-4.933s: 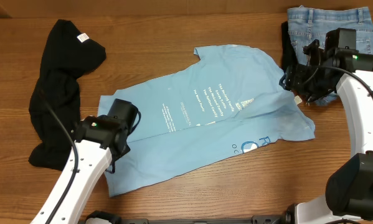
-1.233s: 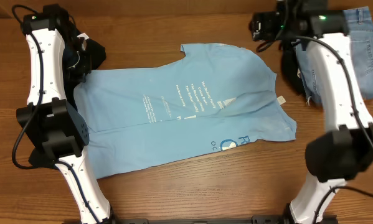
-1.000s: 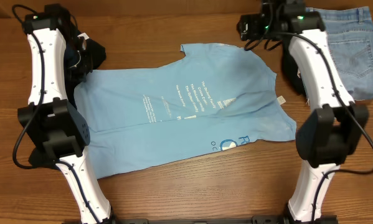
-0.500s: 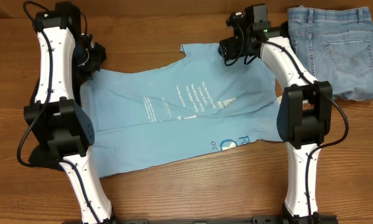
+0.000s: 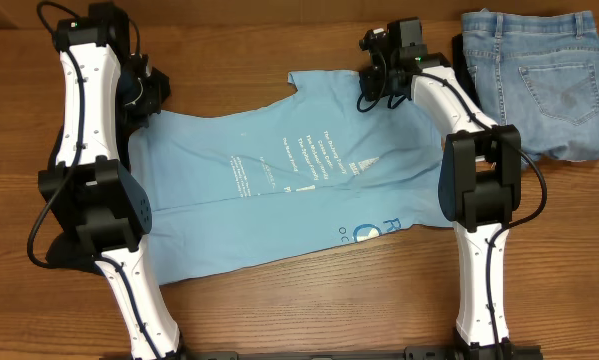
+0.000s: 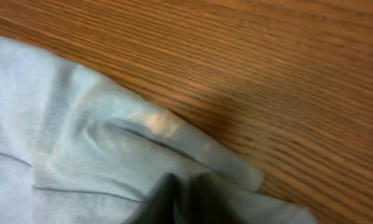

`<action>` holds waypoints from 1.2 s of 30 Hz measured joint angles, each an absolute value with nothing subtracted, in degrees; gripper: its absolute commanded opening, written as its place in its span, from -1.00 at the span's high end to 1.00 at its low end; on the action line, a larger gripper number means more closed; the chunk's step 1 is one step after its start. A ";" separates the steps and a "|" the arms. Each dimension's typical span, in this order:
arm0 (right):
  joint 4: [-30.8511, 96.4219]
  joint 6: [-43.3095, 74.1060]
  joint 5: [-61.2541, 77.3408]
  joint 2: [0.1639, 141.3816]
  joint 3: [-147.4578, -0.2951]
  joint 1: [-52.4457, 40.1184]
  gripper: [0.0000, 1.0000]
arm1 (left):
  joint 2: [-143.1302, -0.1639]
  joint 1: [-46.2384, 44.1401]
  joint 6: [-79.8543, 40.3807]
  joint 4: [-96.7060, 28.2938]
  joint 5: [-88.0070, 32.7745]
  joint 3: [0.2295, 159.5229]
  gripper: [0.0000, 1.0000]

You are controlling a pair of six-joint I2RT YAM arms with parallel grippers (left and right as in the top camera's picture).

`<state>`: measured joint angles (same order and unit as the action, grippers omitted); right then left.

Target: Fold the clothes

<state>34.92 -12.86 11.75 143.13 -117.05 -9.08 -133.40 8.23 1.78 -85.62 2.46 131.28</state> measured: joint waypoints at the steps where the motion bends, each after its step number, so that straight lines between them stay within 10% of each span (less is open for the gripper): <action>1: 35.05 -12.10 10.98 143.13 -117.05 -9.08 0.93 | -133.40 8.23 1.78 -85.52 2.46 131.28 0.92; 36: 97.14 -4.95 14.81 130.98 -143.15 -0.47 0.92 | -126.28 8.69 -1.02 -96.53 1.80 129.84 0.91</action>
